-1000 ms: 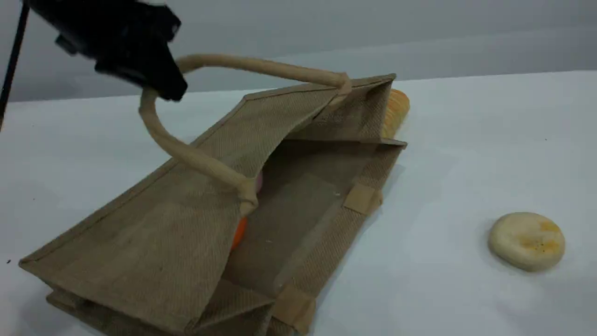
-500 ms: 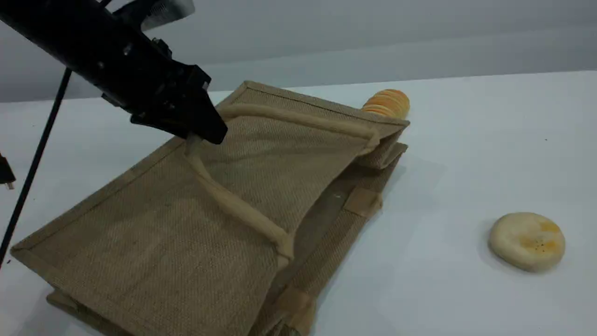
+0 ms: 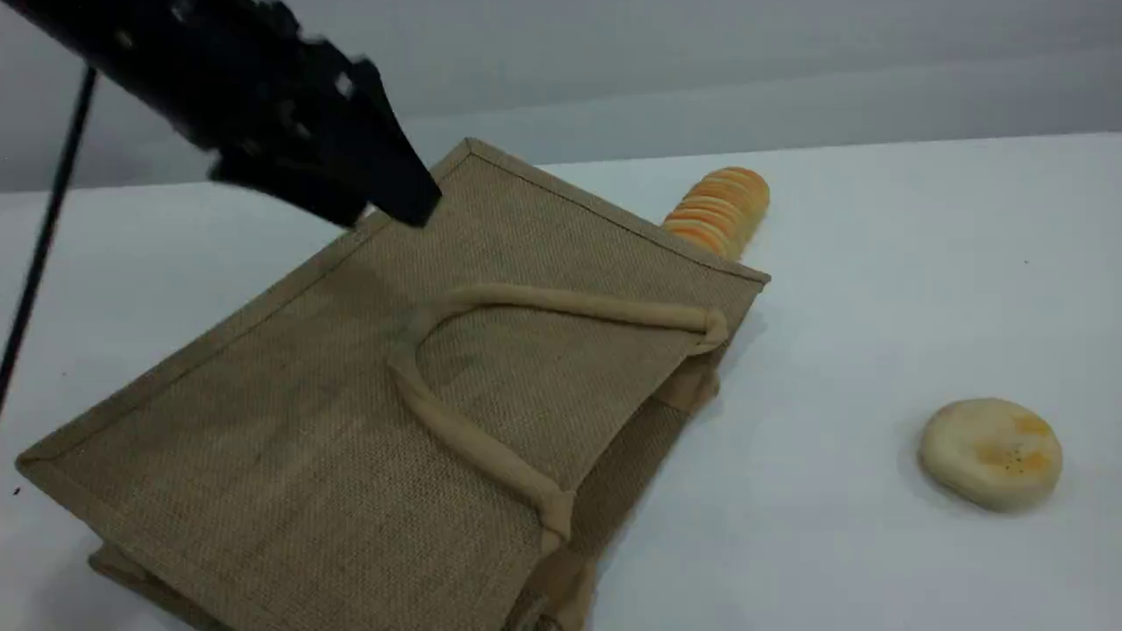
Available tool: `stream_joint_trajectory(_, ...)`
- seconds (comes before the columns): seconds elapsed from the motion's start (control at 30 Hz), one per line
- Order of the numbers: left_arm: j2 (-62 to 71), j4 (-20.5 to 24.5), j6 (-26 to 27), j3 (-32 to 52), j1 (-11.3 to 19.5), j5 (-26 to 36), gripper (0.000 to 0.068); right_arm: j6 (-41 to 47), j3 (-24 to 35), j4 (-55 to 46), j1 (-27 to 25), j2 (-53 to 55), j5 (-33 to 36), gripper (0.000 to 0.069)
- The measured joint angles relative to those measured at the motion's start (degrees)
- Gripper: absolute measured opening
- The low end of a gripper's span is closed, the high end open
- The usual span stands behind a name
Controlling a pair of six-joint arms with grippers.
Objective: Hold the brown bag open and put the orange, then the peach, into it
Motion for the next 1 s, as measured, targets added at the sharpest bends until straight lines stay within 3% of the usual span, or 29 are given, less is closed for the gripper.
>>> stream_joint_trajectory(0.17,-9.57,3.17,-4.44,0.00,-0.11,3.01,0.0582,0.90,9.97,-0.44,0.00,-6.63,-0.48,0.0367)
stream_joint_trajectory(0.33,-20.32,10.94,-12.32,0.00,-4.67,4.32,0.0580,2.86,16.03,-0.38,0.00,-12.87,-1.90,0.0367)
stream_joint_trajectory(0.57,-32.39,29.54,-31.85,0.05,-17.61,5.88,0.0579,3.58,16.48,-1.86,0.04,-13.87,-2.49,0.0367)
stream_joint_trajectory(0.8,-35.27,51.07,-54.45,2.62,-32.80,16.70,0.0579,3.58,16.48,-1.86,0.04,-13.79,-2.43,0.0366)
stream_joint_trajectory(0.9,-35.29,55.51,-60.51,3.43,-37.98,18.89,0.0579,3.58,16.48,-1.86,0.06,-13.79,-2.43,0.0366)
stream_joint_trajectory(1.0,-35.76,56.37,-62.20,3.43,-40.91,18.22,0.0579,3.56,16.48,-1.98,0.17,-13.79,-2.43,0.0366)
